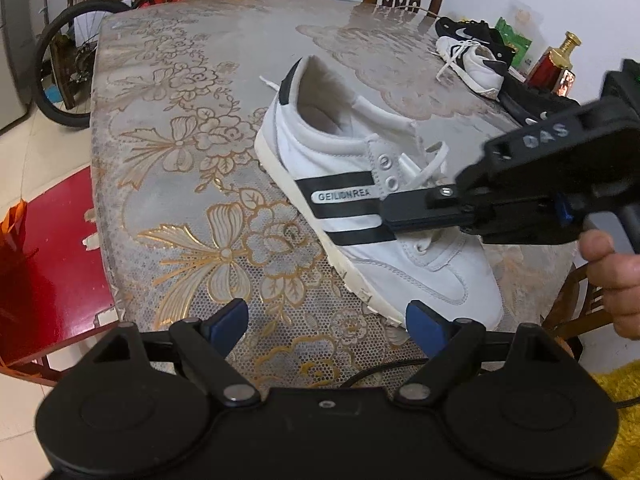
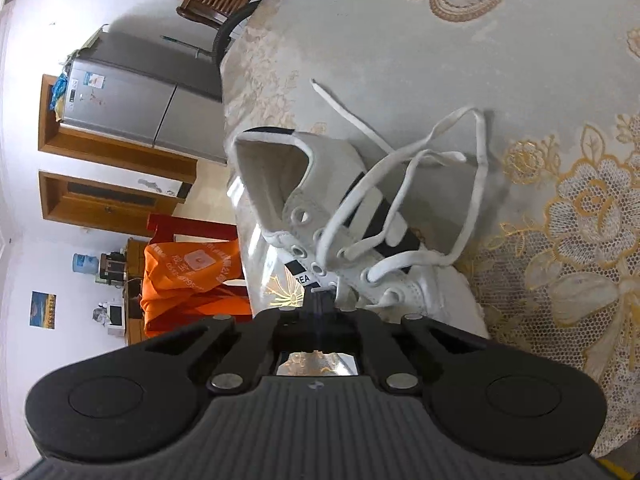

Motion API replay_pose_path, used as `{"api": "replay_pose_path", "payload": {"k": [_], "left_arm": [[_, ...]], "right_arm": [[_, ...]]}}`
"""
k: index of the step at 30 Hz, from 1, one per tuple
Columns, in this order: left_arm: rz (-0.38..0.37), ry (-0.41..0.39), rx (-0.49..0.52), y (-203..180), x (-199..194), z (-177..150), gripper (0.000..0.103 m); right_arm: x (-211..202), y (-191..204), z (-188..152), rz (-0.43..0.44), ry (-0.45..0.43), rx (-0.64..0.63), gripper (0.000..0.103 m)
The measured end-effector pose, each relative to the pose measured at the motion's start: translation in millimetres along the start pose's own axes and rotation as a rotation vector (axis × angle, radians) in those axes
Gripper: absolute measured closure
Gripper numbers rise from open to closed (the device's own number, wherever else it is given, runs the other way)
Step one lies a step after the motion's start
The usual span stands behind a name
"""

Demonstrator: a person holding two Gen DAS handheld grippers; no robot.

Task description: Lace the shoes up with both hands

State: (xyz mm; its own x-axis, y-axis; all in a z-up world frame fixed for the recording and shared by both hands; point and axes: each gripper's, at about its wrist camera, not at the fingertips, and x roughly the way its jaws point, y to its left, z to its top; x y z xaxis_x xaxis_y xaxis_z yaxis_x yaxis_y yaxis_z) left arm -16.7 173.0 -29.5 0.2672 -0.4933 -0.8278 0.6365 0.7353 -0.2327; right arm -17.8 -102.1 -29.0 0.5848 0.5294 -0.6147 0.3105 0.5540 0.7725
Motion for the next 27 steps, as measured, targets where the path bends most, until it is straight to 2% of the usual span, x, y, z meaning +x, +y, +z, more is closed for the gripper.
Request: {"api": "replay_pose_path", "payload": {"k": [3,6,9,11,12,13,14,15,19,25,27], "left_arm": [[0.006,0.003,-0.010,2,2,0,0.018],[0.015,0.000,-0.006,1,4,0,0.018],[0.024,0.000,0.010,-2,5,0,0.018],[0.028,-0.001,0.023,-4,6,0,0.018],[0.028,-0.002,0.027,-5,6,0,0.018],[0.029,-0.003,0.031,-5,6,0,0.018],[0.029,-0.003,0.033,-6,6,0,0.018],[0.028,-0.004,0.034,-6,6,0,0.018],[0.028,-0.006,0.039,-7,6,-1,0.018],[0.033,-0.002,0.048,-8,7,-1,0.018],[0.033,-0.001,0.048,-8,7,-1,0.018]], "right_arm": [[-5,11,-6,0.017,0.014,-0.113,0.103],[-16,27,-13,0.120,0.033,-0.225,0.103],[-32,51,-22,0.208,0.032,-0.394,0.103],[-35,63,-27,0.145,0.040,-0.496,0.103],[-33,64,-27,0.088,0.040,-0.502,0.096],[-28,61,-23,0.041,0.048,-0.465,0.087],[-23,51,-17,0.027,0.055,-0.386,0.082],[-18,40,-11,0.022,0.061,-0.296,0.081],[-5,-8,7,0.092,0.071,0.052,0.080],[7,-35,12,0.147,0.065,0.254,0.081],[12,-37,13,0.164,0.068,0.303,0.075]]}}
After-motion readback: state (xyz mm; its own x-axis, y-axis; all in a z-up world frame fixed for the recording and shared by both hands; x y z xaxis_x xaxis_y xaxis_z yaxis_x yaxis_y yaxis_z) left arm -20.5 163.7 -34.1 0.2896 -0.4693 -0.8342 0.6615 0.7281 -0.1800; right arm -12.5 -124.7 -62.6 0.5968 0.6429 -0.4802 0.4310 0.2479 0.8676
